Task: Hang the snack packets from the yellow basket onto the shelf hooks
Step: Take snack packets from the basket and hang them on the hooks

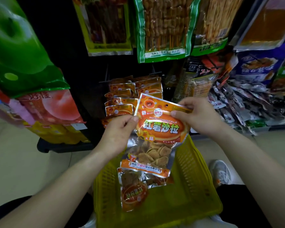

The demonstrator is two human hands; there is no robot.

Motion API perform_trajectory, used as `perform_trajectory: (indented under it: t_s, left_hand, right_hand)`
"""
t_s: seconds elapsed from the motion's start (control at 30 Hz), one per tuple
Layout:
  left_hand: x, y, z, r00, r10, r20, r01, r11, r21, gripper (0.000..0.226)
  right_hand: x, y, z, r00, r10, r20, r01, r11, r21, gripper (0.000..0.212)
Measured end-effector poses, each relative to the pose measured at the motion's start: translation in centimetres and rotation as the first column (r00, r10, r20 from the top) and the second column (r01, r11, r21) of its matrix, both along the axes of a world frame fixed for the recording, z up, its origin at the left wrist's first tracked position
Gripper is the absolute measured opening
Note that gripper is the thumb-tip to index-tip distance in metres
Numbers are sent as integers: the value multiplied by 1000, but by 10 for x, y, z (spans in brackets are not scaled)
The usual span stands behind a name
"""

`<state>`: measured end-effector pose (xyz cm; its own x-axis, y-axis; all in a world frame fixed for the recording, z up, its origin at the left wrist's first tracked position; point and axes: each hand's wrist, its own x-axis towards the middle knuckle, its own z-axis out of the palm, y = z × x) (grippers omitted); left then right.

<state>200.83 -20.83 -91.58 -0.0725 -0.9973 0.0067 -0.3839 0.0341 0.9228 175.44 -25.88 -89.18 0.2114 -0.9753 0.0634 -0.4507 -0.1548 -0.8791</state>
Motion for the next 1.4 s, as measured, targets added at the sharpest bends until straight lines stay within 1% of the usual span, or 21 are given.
perform_trajectory:
  t_s: [0.1, 0.13, 0.2, 0.27, 0.3, 0.37, 0.47, 0.5, 0.57, 0.6, 0.67, 0.7, 0.77, 0.83, 0.93, 1.03, 1.1, 1.17, 1.27, 1.33, 1.4]
  left_hand:
    - [3, -10, -5, 1000, 12, 10, -13, 1000, 20, 48]
    - [4, -12, -7, 1000, 21, 3, -21, 999, 29, 46]
    - [6, -15, -9, 997, 53, -49, -50, 997, 51, 41]
    - [8, -17, -10, 983, 115, -144, -105, 992, 74, 42]
    - [8, -19, -9, 969, 152, -192, -136, 986, 95, 42]
    - [9, -22, -10, 940, 226, -256, -197, 971, 136, 38]
    - [9, -23, -10, 929, 283, -240, -250, 955, 158, 39]
    - [9, -22, -9, 924, 290, -251, -253, 953, 169, 38]
    - [9, -21, -7, 914, 282, -291, -235, 954, 187, 34]
    - [9, -20, -6, 915, 278, -292, -232, 956, 183, 36]
    - [10, -20, -5, 935, 257, -245, -225, 963, 149, 50]
    - [10, -20, -5, 943, 244, -229, -219, 967, 130, 53]
    - [14, -23, -5, 941, 244, -236, -228, 969, 94, 43]
    - [19, -27, -2, 919, 283, -274, -268, 959, 91, 41]
    - [30, -35, 5, 866, 398, -302, -384, 917, 106, 37]
    - [37, -40, 8, 811, 478, -338, -437, 878, 194, 32]
    - [35, -41, 8, 787, 497, -365, -435, 867, 243, 31]
    - [29, -39, 6, 810, 468, -354, -404, 882, 244, 30]
    - [13, -33, -1, 865, 379, -330, -320, 921, 221, 28]
    - [3, -29, -6, 898, 313, -308, -256, 943, 212, 29]
    - [-6, -26, -9, 910, 277, -309, -224, 955, 195, 32]
  right_hand:
    - [0, -9, -6, 992, -42, 123, 35, 998, 54, 18]
    - [0, -11, -9, 977, -82, 199, 68, 995, 75, 22]
    - [3, -14, -15, 911, -170, 376, 115, 980, 165, 34]
    - [8, -14, -22, 854, -202, 479, 56, 952, 302, 50]
    - [12, -12, -25, 850, -184, 494, -2, 936, 351, 54]
    - [18, -10, -32, 867, -145, 477, -70, 912, 404, 57]
    - [25, -7, -39, 879, -172, 444, -44, 899, 436, 61]
    - [26, -6, -40, 884, -168, 437, -43, 900, 434, 58]
    - [27, -4, -42, 897, -150, 417, -33, 916, 400, 45]
    - [26, -4, -43, 896, -153, 416, -15, 928, 373, 38]
    - [24, -4, -43, 877, -187, 442, 38, 945, 324, 26]
    - [21, -5, -43, 864, -214, 457, 76, 950, 302, 20]
    - [11, -9, -40, 841, -268, 469, 164, 954, 252, 10]
    - [-3, -15, -37, 829, -289, 478, 212, 954, 211, 9]
    - [-19, -22, -33, 810, -307, 500, 231, 950, 210, 11]
    - [-26, -25, -32, 807, -330, 490, 248, 942, 226, 17]
    - [-26, -25, -34, 818, -317, 480, 236, 946, 223, 11]
    - [-18, -21, -34, 845, -275, 459, 205, 959, 197, 6]
    - [3, -11, -41, 891, -204, 406, 156, 977, 148, 8]
    - [15, -6, -46, 904, -199, 379, 153, 977, 147, 10]
    - [24, -3, -46, 919, -209, 336, 168, 975, 146, 14]
